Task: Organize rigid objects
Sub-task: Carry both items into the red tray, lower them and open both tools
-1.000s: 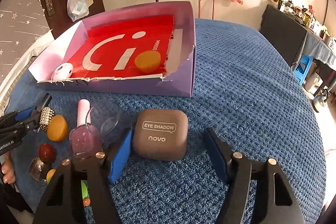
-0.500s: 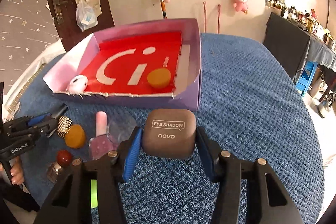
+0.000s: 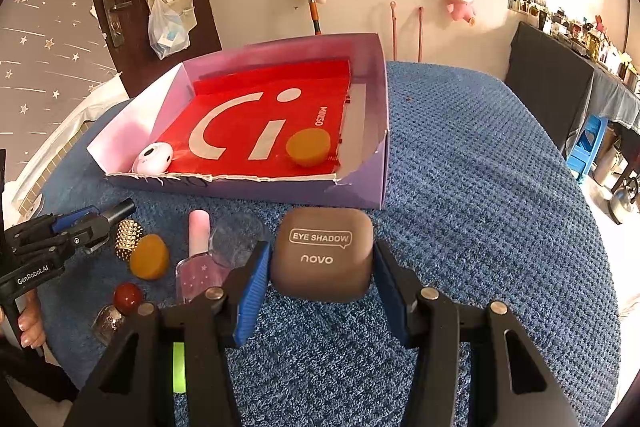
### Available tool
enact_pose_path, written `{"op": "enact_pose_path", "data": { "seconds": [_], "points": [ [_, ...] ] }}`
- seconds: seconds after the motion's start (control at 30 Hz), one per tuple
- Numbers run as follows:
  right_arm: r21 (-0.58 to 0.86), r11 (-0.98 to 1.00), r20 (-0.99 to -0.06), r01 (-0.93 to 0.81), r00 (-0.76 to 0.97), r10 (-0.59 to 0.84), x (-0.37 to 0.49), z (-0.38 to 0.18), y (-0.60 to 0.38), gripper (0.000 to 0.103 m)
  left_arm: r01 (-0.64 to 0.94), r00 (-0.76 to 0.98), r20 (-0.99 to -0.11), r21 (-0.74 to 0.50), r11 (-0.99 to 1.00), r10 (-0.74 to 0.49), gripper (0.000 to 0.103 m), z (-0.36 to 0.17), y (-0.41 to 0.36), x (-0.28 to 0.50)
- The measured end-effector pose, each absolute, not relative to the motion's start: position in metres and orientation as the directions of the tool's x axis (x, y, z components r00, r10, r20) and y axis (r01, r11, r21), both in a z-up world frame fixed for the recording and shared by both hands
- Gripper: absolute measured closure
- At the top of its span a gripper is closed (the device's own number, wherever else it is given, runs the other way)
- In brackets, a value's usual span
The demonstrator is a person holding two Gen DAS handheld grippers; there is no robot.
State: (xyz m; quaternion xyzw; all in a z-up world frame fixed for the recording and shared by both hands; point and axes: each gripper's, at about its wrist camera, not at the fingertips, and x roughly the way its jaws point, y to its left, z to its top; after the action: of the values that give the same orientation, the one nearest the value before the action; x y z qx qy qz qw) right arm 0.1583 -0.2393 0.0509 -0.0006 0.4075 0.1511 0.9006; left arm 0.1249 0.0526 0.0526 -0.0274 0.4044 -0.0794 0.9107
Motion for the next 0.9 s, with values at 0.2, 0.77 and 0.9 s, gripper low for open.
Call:
{"op": "enact_pose_path", "data": {
  "seconds": [0.2, 0.77, 0.9],
  "points": [
    [0.131, 0.951, -0.717, -0.28, 0.636, 0.286, 0.158, 0.06, -0.241, 0.049, 0.141, 0.671, -0.716, -0.133, 0.981, -0.193, 0.068, 0.063, 0.053, 0.126],
    [0.121, 0.878, -0.669, -0.462, 0.616, 0.416, 0.198, 0.096, -0.207, 0.049, 0.264, 0.719, -0.637, -0.122, 0.957, -0.279, 0.068, 0.108, 0.021, 0.163],
    [0.103, 0.838, -0.689, -0.536, 0.569, 0.449, 0.215, 0.094, -0.194, 0.049, 0.285, 0.684, -0.654, -0.166, 0.944, -0.322, 0.068, 0.101, 0.015, 0.19]
  ]
}}
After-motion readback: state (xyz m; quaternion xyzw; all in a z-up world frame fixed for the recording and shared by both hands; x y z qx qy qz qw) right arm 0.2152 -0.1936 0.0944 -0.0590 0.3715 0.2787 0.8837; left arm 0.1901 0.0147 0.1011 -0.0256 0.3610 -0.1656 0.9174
